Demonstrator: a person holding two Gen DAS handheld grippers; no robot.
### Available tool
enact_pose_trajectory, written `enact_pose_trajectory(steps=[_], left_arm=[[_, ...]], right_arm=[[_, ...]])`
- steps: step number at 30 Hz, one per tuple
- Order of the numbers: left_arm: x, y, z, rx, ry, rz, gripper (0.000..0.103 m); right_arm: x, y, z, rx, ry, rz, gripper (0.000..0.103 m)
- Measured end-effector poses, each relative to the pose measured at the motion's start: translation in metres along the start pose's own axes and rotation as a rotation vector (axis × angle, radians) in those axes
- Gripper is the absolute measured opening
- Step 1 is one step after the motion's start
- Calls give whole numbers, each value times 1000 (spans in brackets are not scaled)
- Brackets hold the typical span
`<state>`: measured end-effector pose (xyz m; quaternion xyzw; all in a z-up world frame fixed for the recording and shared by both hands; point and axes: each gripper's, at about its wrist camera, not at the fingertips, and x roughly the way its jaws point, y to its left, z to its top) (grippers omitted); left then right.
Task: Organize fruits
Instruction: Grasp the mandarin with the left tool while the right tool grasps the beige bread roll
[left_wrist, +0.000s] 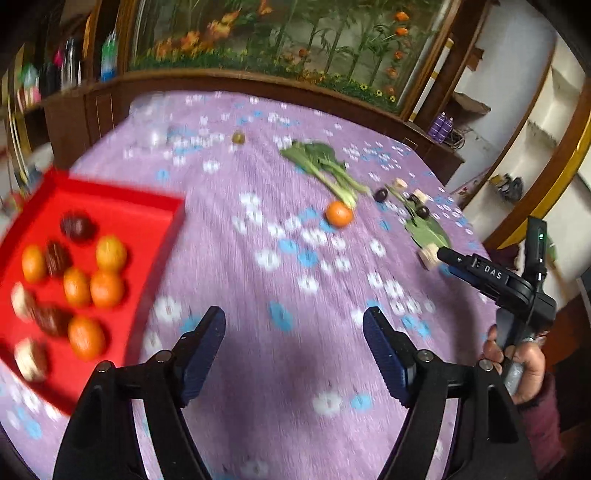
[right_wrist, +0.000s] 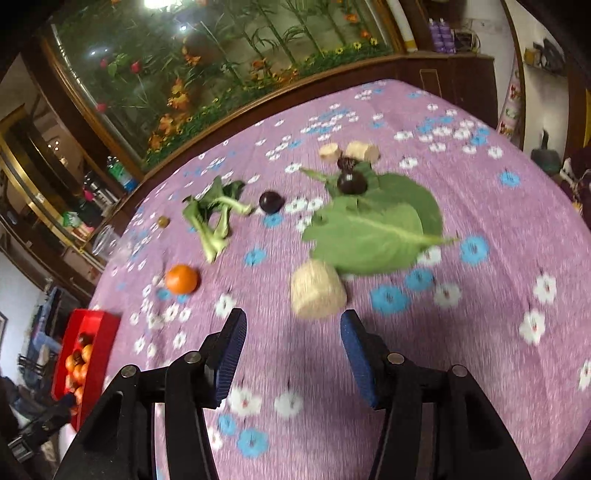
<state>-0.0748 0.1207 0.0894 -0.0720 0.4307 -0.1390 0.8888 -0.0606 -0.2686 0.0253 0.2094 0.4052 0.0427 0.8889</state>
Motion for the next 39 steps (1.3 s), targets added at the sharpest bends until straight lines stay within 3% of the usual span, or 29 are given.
enact_pose_trajectory(steps=[5, 13, 19, 28, 39], left_arm=[[20, -15, 31, 47, -29, 35, 76], [71, -40, 59, 128, 3, 54, 76], [112, -53, 74, 156, 24, 65, 76], [166, -66, 87, 205, 79, 97, 76], [193, -73, 83, 234, 126, 115, 76]], right_arm=[[12, 8, 7, -18, -27, -39, 59], [15, 6, 8, -35, -84, -66, 61], [23, -4, 12, -12, -80, -61, 62], [27, 1, 10, -50, -75, -101, 63], [38, 4, 6, -85, -31, -162, 60]])
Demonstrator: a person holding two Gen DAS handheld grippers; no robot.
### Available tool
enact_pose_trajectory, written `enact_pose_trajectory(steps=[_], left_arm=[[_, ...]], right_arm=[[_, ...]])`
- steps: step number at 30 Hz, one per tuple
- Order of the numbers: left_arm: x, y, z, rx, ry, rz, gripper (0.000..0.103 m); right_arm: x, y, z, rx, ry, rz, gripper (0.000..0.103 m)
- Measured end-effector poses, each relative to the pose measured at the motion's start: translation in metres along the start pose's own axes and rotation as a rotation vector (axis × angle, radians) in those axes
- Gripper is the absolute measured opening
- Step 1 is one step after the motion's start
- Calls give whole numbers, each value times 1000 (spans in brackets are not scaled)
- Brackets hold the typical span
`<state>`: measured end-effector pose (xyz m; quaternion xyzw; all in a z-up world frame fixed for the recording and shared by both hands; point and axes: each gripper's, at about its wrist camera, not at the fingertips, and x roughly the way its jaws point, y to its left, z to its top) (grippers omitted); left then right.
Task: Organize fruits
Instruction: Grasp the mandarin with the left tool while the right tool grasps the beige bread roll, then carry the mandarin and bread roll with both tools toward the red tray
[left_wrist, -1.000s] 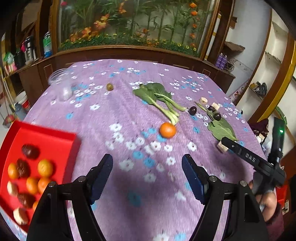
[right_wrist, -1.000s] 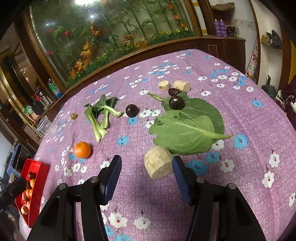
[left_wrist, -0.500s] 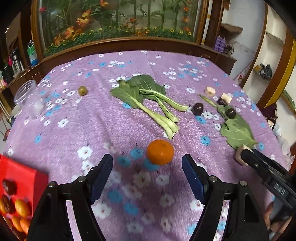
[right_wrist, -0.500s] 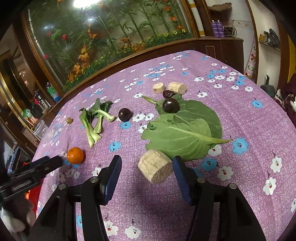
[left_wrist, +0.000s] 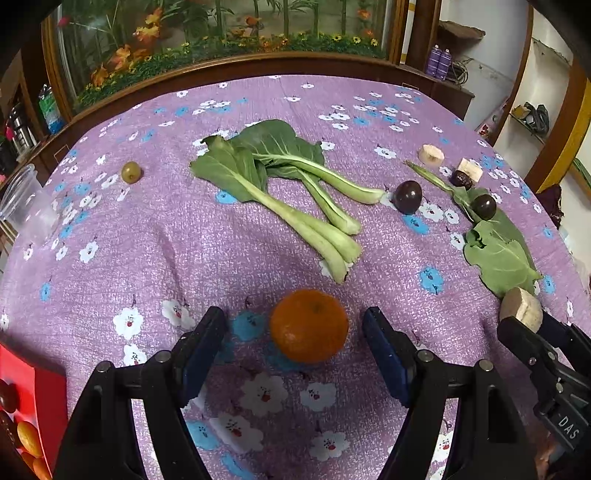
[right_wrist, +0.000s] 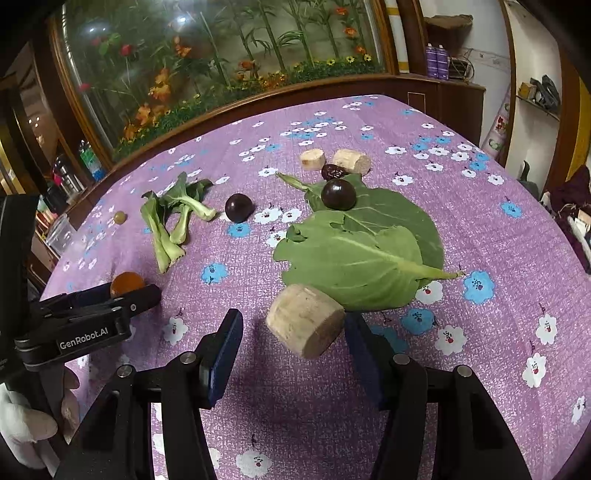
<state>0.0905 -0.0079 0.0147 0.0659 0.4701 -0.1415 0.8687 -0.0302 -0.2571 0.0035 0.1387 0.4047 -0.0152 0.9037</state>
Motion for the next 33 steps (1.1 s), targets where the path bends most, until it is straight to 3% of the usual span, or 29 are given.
enact_pose_trajectory(steps=[3, 5, 6, 7, 8, 14, 33], left_arm=[[1, -2, 0, 12, 4, 8, 76], [0, -3, -1, 22, -1, 11, 73], [-2, -2, -1, 13, -11, 13, 62], [-4, -2, -2, 9, -16, 14, 43], [-6, -2, -2, 6, -17, 12, 34], [-18, -2, -11, 2, -32, 13, 34], [-76, -7, -50, -113, -86, -145, 34]], right_arm=[[0, 1, -1, -17, -4, -23, 46], [-1, 1, -1, -16, -3, -20, 46], [-1, 1, -1, -16, -3, -19, 46], [-1, 1, -1, -16, -4, -19, 45], [-1, 0, -1, -16, -4, -19, 45], [-3, 1, -1, -20, -11, -23, 45], [-21, 0, 0, -15, -75, -7, 45]])
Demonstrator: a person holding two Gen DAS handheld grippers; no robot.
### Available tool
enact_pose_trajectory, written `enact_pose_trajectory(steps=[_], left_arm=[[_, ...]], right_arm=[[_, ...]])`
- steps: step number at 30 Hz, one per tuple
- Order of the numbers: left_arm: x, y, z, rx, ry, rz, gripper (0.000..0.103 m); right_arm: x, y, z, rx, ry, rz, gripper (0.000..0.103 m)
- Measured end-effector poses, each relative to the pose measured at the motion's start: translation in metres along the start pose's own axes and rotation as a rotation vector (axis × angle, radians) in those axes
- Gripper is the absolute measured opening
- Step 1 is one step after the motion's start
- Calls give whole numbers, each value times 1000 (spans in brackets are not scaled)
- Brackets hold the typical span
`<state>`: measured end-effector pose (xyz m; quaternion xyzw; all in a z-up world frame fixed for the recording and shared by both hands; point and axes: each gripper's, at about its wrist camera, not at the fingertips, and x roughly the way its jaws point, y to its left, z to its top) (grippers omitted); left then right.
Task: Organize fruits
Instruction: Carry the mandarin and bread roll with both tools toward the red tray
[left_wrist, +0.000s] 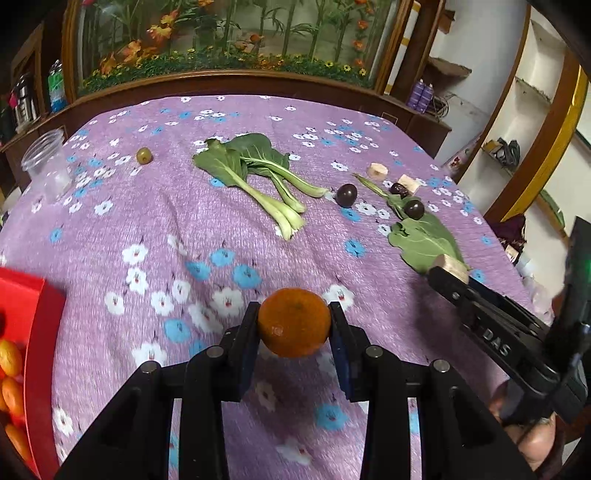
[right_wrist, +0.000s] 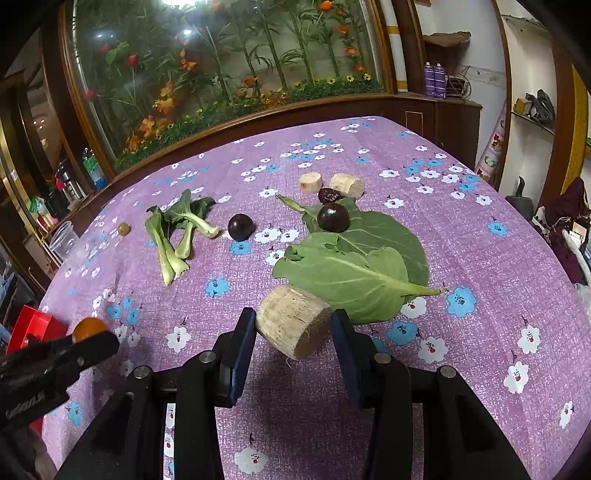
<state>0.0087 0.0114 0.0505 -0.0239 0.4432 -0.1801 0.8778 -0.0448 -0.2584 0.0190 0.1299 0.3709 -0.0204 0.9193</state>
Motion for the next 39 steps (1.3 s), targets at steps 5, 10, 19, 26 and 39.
enact_pose_trajectory(steps=[5, 10, 19, 26, 39], left_arm=[[-20, 5, -11, -60, -29, -28, 34], [-37, 13, -22, -126, -56, -56, 34], [-40, 21, -40, -171, -31, -66, 34], [-55, 20, -47, -153, -56, -69, 34], [-75, 25, -60, -180, -50, -149, 34]], right_arm=[[-1, 0, -1, 1, -2, 5, 45], [-1, 1, -1, 3, -2, 9, 45], [-3, 2, -4, 4, -2, 29, 45], [-19, 4, -5, 43, 13, 82, 45], [-59, 24, -33, 61, 4, 126, 45]])
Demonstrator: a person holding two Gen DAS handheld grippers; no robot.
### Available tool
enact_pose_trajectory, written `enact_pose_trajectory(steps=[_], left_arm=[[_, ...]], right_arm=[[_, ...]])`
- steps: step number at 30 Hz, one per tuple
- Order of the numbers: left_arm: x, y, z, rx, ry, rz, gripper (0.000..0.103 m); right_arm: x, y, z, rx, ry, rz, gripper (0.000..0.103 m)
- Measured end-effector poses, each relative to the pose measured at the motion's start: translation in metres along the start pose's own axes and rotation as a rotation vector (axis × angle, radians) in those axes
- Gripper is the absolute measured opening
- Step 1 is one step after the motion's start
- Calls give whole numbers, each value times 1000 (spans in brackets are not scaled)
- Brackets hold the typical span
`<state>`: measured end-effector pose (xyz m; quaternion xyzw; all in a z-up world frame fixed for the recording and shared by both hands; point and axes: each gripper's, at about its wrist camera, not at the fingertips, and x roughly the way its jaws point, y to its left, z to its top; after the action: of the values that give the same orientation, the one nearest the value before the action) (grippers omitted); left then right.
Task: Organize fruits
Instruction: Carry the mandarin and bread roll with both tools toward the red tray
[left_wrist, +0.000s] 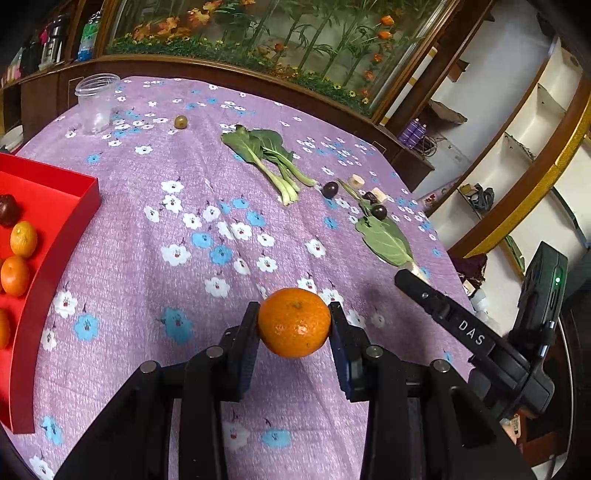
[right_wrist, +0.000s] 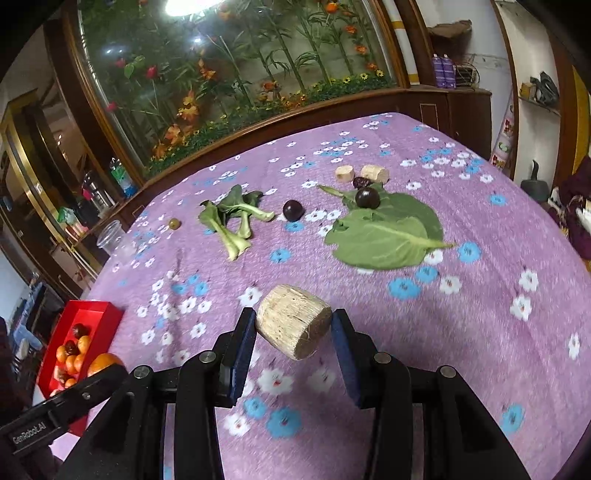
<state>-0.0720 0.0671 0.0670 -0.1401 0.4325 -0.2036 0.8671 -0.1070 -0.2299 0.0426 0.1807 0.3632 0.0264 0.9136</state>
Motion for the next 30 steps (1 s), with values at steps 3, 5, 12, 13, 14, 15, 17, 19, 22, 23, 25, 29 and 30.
enact_pose_trajectory(steps=[3, 5, 12, 13, 14, 15, 17, 19, 22, 23, 25, 29, 30], left_arm=[[-7, -1, -4, 7, -5, -11, 35], [-11, 0, -5, 8, -11, -15, 35], [-29, 9, -9, -1, -35, -24, 35], [-31, 10, -9, -3, -40, -25, 35], [-35, 12, -10, -4, -47, -24, 35], [-39, 13, -10, -4, -56, -21, 35], [-46, 17, -10, -6, -72, -18, 35], [-53, 22, -10, -10, -90, -9, 35], [-63, 30, -11, -15, -113, 5, 35], [-67, 33, -11, -17, -123, 12, 35], [-73, 38, -12, -19, -136, 24, 35], [-84, 54, -14, -45, -157, 28, 35], [-87, 59, -14, -53, -162, 30, 35]], right_arm=[[-5, 5, -8, 24, 3, 18, 45], [-9, 12, -14, 18, 1, 25, 45], [-20, 32, -24, -3, 0, 41, 45], [-21, 33, -24, -5, -1, 41, 46], [-22, 35, -25, -7, -1, 40, 45], [-23, 36, -25, -7, -1, 40, 46], [-26, 41, -27, -11, -1, 38, 46], [-28, 44, -30, -17, 0, 38, 46], [-31, 53, -33, -35, 0, 35, 46], [-32, 57, -34, -42, -1, 35, 46], [-33, 64, -35, -57, -4, 36, 46], [-35, 82, -39, -96, -7, 43, 46], [-36, 86, -40, -106, -6, 45, 46]])
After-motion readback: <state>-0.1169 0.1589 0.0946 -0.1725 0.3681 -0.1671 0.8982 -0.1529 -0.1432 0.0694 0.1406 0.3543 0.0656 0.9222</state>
